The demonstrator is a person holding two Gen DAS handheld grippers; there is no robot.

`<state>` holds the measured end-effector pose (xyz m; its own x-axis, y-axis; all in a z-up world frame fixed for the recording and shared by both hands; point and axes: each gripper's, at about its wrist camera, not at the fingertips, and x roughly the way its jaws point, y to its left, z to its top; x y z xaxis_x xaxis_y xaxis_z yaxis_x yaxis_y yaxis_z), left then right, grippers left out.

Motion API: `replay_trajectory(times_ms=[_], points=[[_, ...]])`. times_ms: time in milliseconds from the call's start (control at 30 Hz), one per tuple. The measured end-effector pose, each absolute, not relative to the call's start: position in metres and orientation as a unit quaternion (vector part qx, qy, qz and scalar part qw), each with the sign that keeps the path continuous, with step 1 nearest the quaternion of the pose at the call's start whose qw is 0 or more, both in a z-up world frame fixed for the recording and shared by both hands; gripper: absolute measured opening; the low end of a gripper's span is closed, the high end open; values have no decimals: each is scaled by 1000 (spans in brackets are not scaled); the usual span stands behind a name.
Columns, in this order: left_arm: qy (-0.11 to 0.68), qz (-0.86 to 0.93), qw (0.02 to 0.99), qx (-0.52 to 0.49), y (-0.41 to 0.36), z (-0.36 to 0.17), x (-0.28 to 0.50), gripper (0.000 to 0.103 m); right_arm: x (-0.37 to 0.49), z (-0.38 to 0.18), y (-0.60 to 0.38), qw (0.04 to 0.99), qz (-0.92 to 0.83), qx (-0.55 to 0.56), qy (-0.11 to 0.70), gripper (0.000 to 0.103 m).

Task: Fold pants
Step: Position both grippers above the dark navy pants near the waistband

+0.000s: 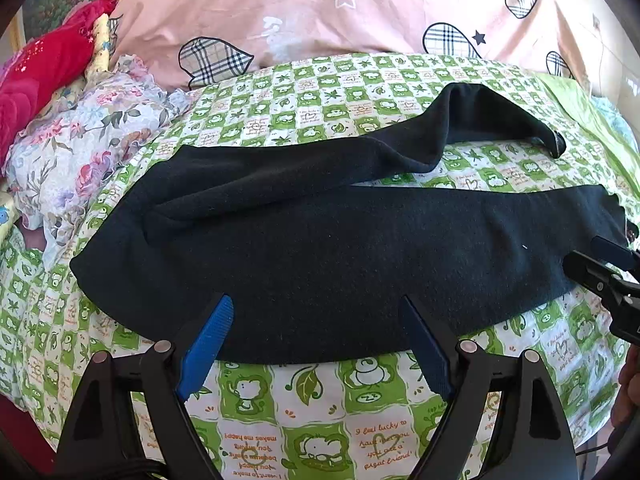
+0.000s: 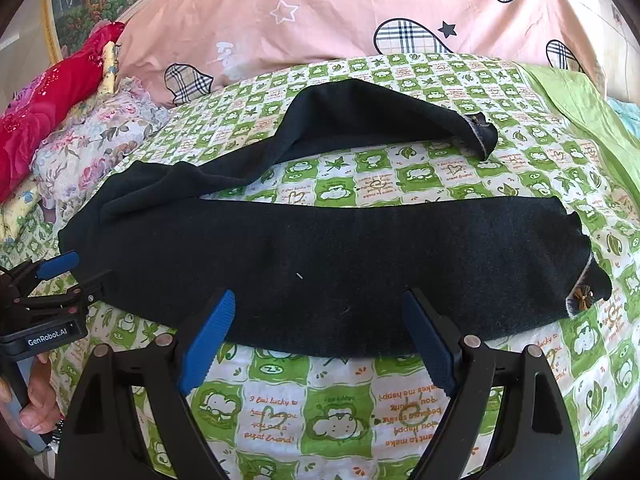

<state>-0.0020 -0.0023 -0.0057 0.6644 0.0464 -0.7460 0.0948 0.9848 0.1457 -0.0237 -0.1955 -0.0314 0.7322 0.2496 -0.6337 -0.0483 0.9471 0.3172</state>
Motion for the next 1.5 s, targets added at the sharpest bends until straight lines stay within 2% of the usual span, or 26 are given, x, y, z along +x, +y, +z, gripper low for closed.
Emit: replay_trajectory(times_ms=[1500], points=[[410,-27,907,88,-6,-4,7,86,-19,-24,-203,918,77,162,353,86]])
